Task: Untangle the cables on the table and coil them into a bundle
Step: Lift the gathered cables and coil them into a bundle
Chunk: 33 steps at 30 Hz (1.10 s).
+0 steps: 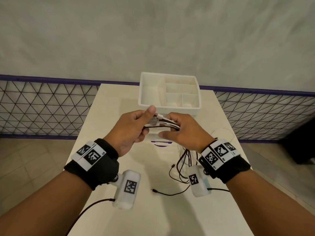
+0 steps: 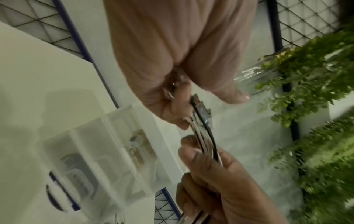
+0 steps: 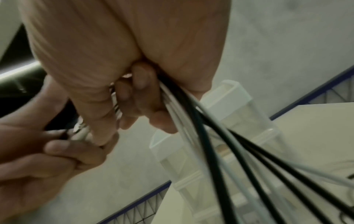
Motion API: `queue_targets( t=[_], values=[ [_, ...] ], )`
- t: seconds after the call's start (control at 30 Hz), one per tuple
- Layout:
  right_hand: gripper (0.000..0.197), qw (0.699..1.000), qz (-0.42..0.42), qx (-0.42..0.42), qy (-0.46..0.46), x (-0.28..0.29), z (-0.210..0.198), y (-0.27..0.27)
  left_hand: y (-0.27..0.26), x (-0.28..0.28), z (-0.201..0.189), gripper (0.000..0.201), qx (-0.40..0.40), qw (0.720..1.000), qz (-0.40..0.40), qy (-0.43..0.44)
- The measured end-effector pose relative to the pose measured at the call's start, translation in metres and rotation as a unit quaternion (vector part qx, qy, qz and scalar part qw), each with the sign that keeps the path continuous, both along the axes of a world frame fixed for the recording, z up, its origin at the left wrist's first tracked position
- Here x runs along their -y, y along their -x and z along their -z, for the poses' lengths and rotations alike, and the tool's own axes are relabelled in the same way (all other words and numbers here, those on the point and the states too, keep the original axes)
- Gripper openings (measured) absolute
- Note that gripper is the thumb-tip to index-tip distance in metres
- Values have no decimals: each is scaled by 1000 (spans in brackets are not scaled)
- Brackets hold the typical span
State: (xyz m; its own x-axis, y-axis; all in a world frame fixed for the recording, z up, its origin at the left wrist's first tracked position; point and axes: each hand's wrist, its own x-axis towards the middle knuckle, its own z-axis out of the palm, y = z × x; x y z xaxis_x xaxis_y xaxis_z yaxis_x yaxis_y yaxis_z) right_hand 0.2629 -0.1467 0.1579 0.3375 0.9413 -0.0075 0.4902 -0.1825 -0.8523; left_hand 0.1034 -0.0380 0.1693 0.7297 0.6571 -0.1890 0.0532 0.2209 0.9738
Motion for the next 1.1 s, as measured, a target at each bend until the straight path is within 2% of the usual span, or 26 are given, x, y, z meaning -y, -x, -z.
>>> queue_targets(
  t=[0.07,0.17,0.23,0.3,0.37,0.43,0.53,0.6,0.7,0.77,0.83,1.0,1.1],
  values=[
    [35,999,-41,-8,-1,-2,-5,10,-6,1,-6,61,-32,999,-4,-33],
    [34,998,-66,6,-22,-4,-8,17,-13,1,-9,30,-64,995,-15,-69],
    [40,998,-45,-6,-46,-2,-6,17,-13,1,-10,23,-63,996,-29,-48],
    [36,997,-15,-12,-75,-2,-2,19,-12,0,-9,26,-46,998,-42,28],
    [25,995,19,-28,-93,-5,4,22,-10,2,-10,38,-31,992,-47,116],
    [15,992,39,-58,-107,-5,7,27,-9,6,-12,50,-38,987,-43,149],
    [12,991,17,-81,-108,-2,11,30,-8,11,-11,57,-98,991,2,86],
    [14,991,-4,-98,-95,0,10,29,-7,11,-8,48,-115,991,16,63],
    [12,991,-17,-108,-80,2,8,27,-8,10,-4,22,-90,993,-39,65],
    [9,992,-13,-99,-79,2,8,28,-9,10,-3,18,-75,992,-80,57],
    [11,992,-6,-102,-73,2,10,29,-10,11,-1,20,-86,992,-80,33],
    [20,989,6,-130,-65,0,15,31,-10,11,0,30,-131,991,2,-14],
    [32,992,25,-115,-49,-2,15,28,-8,9,1,35,-126,992,23,17]
  ],
)
